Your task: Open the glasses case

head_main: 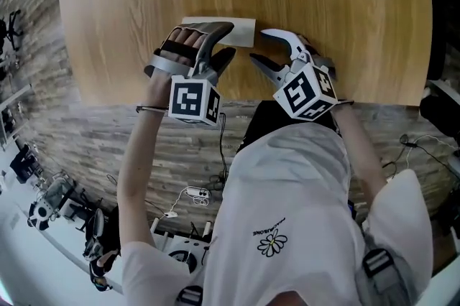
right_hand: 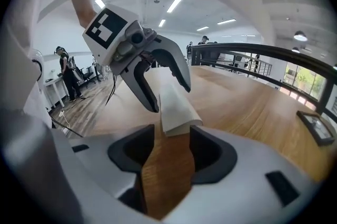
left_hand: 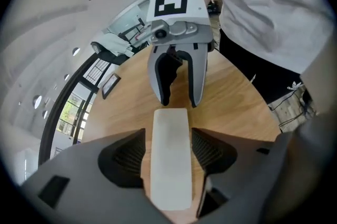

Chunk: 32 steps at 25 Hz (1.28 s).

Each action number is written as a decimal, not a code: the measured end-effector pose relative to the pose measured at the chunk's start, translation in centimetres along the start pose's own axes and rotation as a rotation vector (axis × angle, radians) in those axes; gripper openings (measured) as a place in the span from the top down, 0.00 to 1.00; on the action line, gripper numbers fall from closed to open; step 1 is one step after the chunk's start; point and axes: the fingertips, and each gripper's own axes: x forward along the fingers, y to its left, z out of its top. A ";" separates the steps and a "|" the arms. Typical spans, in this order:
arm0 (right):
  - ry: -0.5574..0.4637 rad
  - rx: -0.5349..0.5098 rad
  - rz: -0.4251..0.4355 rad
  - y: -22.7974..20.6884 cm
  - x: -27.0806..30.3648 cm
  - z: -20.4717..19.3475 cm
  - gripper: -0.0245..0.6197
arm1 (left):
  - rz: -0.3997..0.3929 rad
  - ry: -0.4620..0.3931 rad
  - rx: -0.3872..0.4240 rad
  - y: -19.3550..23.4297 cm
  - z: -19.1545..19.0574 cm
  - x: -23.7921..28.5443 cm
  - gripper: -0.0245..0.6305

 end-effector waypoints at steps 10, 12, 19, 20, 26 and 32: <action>0.025 -0.147 -0.026 -0.1 0.9 -0.6 0.65 | -0.018 0.075 0.060 -0.9 -0.3 1.2 0.62; 0.030 -0.161 -0.035 0.0 0.9 -0.5 0.68 | -0.023 0.078 0.053 -0.9 -0.2 1.2 0.62; 0.043 -0.197 -0.061 0.0 0.9 -0.5 0.70 | -0.077 0.074 0.002 -1.0 -0.1 1.2 0.63; 0.044 -0.199 -0.063 -0.2 0.9 -0.7 0.71 | -0.091 0.074 -0.004 -1.0 0.0 1.4 0.63; 0.045 -0.209 -0.067 -0.4 0.6 -0.8 0.71 | -0.152 0.067 -0.043 -0.8 0.4 1.4 0.63; 0.046 -0.196 -0.054 -0.2 0.7 -0.6 0.72 | -0.217 0.049 -0.131 -0.3 0.3 0.9 0.64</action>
